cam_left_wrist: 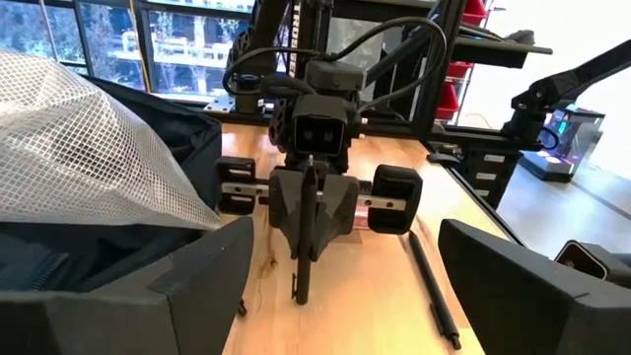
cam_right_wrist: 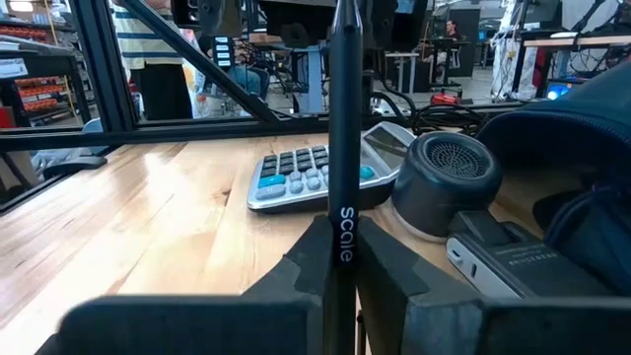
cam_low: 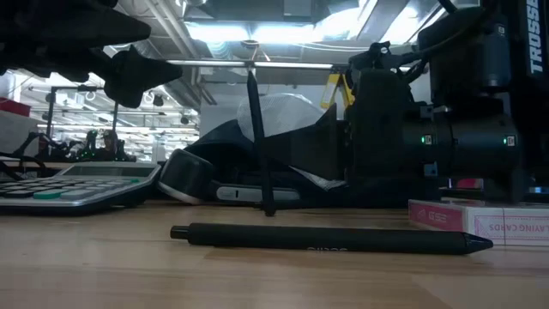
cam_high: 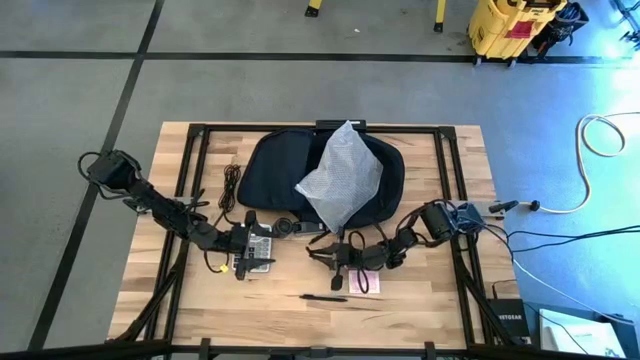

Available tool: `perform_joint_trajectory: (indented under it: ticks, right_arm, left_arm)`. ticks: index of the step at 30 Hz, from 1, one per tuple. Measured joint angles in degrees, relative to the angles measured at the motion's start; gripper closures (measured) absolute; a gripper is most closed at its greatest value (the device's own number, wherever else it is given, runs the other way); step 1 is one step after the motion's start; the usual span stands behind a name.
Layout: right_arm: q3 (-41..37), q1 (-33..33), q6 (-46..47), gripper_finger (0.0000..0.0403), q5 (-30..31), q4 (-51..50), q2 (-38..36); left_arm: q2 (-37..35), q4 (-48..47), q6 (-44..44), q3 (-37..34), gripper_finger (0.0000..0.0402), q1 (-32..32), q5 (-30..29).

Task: Unpack backpack
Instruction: Adjust the black pen

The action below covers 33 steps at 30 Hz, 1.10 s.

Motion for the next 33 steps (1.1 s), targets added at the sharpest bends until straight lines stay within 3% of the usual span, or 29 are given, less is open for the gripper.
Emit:
perform_joint_trajectory:
  ticks: [20, 28, 33]
  right_arm:
    - [0.35, 0.02, -0.83, 0.0386, 0.13, -0.04, -8.99]
    - [6.53, -0.04, -3.87, 0.0386, -2.21, -0.59, -9.01]
    - [8.69, 0.02, -4.64, 0.0386, -4.1, -1.29, -9.05]
  left_arm:
    - [0.68, -0.24, -3.38, 2.9, 0.0092, 0.0, 2.58]
    - [9.3, -1.33, -4.74, 9.34, 0.0092, 1.34, 3.56]
    - [13.29, 3.26, -3.42, 11.17, 0.0092, 1.4, 1.25]
